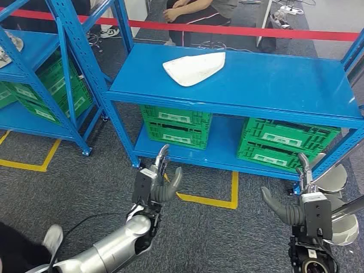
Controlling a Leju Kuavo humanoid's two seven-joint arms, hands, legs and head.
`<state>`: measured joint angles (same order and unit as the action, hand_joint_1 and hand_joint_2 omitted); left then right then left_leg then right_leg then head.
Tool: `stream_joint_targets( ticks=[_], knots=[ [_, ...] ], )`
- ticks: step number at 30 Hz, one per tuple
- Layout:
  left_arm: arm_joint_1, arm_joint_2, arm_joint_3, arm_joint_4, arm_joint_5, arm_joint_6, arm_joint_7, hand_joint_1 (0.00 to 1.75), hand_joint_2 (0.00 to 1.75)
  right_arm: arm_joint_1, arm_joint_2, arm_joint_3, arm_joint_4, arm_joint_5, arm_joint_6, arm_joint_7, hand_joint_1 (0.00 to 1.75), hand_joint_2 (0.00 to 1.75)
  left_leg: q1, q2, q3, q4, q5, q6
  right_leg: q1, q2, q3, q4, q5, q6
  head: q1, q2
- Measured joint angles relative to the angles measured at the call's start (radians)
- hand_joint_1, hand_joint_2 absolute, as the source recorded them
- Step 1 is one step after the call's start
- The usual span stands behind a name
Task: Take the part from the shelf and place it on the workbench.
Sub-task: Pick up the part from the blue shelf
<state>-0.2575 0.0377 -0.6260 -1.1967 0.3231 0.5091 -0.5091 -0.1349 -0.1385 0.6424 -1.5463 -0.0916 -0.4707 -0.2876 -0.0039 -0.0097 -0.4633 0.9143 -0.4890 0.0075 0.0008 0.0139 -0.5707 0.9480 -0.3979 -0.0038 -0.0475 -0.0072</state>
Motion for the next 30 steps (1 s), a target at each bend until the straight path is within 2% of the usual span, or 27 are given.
stream_joint_targets(
  ticks=[17,21,30],
  knots=[
    [0.02,0.034,0.0,-0.068,-0.029,0.018,0.031,0.0,1.75,-0.002,0.0,0.0,-0.034,0.005,-0.006,0.002,0.0,1.75,0.0,0.0,0.0,0.0,0.0,0.0,0.0,0.0,0.0,0.0,0.0,0.0,0.0,0.0],
    [0.023,0.036,0.0,-0.079,-0.033,0.017,0.032,0.0,0.0,-0.001,0.0,0.001,-0.051,0.011,-0.007,0.008,0.0,1.75,0.0,0.0,0.0,0.0,0.0,0.0,0.0,0.0,0.0,0.0,0.0,0.0,0.0,0.0],
    [0.033,0.042,0.0,-0.097,-0.028,0.026,0.033,0.0,0.0,0.0,0.0,0.003,-0.067,0.007,0.006,0.015,0.0,1.75,0.0,0.0,0.0,0.0,0.0,0.0,0.0,0.0,0.0,0.0,0.0,0.0,0.0,0.0]
  ],
)
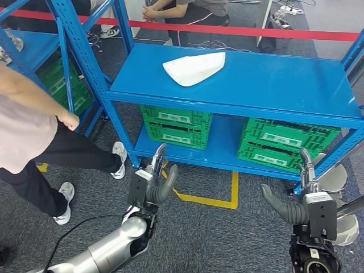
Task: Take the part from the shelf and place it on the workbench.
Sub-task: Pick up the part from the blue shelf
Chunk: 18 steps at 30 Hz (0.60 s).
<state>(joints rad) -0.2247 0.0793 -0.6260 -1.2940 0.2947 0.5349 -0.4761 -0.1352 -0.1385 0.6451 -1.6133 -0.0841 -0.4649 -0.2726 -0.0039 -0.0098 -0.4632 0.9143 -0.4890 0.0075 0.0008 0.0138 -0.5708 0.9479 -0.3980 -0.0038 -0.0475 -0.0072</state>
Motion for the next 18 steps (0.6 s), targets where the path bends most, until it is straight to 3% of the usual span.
stream_joint_targets(
  ticks=[18],
  knots=[
    [-0.001,0.0,0.0,-0.001,0.01,-0.001,-0.022,0.0,0.0,0.0,0.0,-0.004,0.0,0.003,0.027,-0.008,0.0,1.75,0.0,0.0,0.001,0.0,0.0,0.0,0.0,0.0,0.0,0.0,0.0,0.0,0.0,0.0]
  ],
)
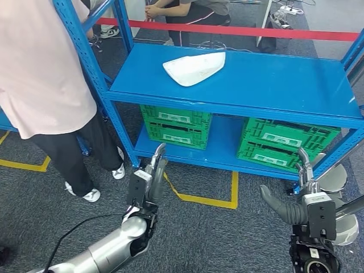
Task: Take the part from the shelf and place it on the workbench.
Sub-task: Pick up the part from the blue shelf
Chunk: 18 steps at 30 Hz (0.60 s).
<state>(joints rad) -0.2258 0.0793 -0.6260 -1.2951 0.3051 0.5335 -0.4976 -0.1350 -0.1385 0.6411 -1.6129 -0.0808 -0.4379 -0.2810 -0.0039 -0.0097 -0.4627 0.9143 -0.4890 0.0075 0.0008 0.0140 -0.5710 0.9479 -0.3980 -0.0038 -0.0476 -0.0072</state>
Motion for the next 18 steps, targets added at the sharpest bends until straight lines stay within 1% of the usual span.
stream_joint_targets(
  ticks=[10,14,18],
  knots=[
    [-0.031,-0.003,0.0,0.004,-0.008,-0.013,-0.014,0.0,0.0,0.03,-0.012,-0.027,-0.006,-0.013,-0.019,0.0,0.0,1.75,0.0,0.0,0.001,0.0,0.0,0.0,0.0,0.001,0.0,0.0,0.0,0.0,0.0,0.0],
    [-0.038,-0.01,0.0,0.012,-0.008,-0.052,-0.017,0.0,0.0,0.031,-0.024,-0.027,-0.016,-0.027,-0.053,0.013,0.0,0.0,0.0,0.001,0.001,0.0,0.0,0.0,0.0,0.001,0.0,0.0,0.0,0.0,0.0,0.0],
    [-0.044,-0.021,0.0,0.021,0.002,-0.073,-0.023,0.0,0.0,0.03,-0.033,-0.025,-0.022,-0.037,-0.058,0.016,0.0,0.0,0.0,0.0,0.0,0.0,0.0,0.0,0.0,0.001,0.0,0.0,0.0,0.0,0.0,0.0]
  ],
)
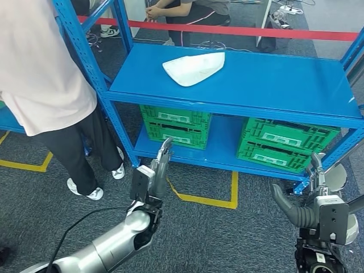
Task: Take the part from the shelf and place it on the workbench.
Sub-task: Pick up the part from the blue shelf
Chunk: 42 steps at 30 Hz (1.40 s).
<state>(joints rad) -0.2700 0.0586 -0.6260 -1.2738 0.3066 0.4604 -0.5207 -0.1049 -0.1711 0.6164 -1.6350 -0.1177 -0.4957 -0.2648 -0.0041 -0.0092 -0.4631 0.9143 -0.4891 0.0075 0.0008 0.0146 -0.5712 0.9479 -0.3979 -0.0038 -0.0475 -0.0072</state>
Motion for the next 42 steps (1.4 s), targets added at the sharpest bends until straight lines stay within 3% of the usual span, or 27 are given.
stream_joint_targets(
  ticks=[31,42],
  knots=[
    [0.029,0.018,0.0,-0.007,0.021,0.022,0.026,0.0,0.0,-0.044,0.011,0.036,0.024,0.029,0.072,-0.015,0.0,0.0,0.0,-0.001,-0.001,0.0,0.0,0.0,0.0,-0.002,0.0,0.0,0.0,0.0,0.0,0.0],
    [0.017,0.018,0.0,-0.008,0.043,0.024,0.025,0.0,0.0,-0.044,0.01,0.036,0.025,0.033,0.041,-0.004,0.0,0.0,0.0,-0.001,0.0,0.0,0.0,0.0,0.0,-0.001,-0.001,0.0,0.0,0.0,0.0,0.0]
  ],
)
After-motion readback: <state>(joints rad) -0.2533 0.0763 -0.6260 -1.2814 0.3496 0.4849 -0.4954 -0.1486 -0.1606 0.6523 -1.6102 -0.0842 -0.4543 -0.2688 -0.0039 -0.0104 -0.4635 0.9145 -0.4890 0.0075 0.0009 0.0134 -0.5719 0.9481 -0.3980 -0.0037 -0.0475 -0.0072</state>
